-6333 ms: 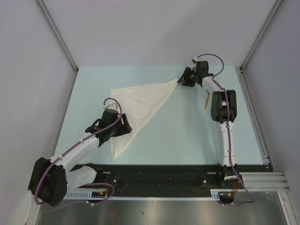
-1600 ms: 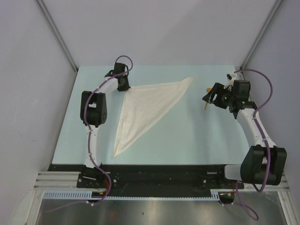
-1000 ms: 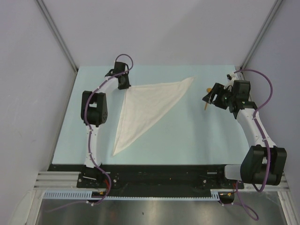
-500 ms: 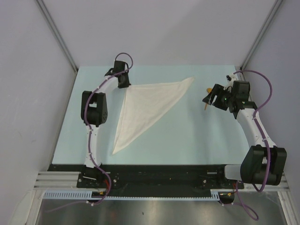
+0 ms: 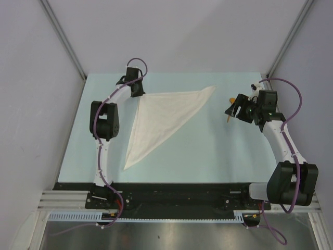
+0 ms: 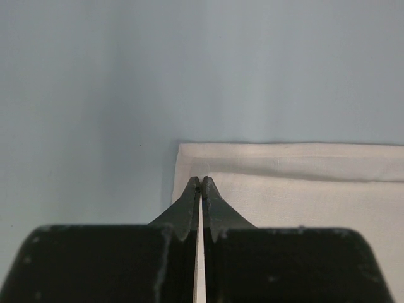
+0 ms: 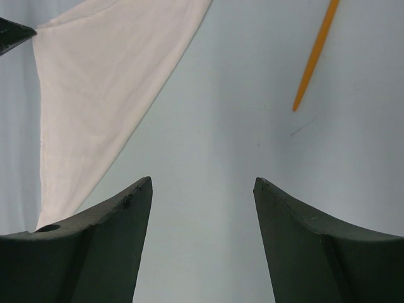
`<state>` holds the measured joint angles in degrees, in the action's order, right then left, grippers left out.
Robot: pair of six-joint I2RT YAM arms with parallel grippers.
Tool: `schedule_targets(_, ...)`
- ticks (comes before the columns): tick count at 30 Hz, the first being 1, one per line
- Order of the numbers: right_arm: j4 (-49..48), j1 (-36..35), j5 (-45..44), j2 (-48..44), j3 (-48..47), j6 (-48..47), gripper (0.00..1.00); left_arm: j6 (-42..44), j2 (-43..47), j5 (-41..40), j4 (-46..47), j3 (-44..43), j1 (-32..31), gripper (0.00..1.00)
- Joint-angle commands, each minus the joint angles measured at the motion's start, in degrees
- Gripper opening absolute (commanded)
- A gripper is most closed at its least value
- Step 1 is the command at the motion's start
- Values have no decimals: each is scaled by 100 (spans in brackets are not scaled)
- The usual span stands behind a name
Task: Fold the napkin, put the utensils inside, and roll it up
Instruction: Fold the napkin
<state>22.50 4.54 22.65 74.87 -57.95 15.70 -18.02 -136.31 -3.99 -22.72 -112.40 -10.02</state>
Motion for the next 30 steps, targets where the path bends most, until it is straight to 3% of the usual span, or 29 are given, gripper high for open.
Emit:
schedule_targets(1,26,30,-77,-34,-93,-103,71,-105,438,-146,286,7,79,0)
schedule_targets(30,97,30,-77,89,-120,-164,72,-193,729,47,620,43,114,0)
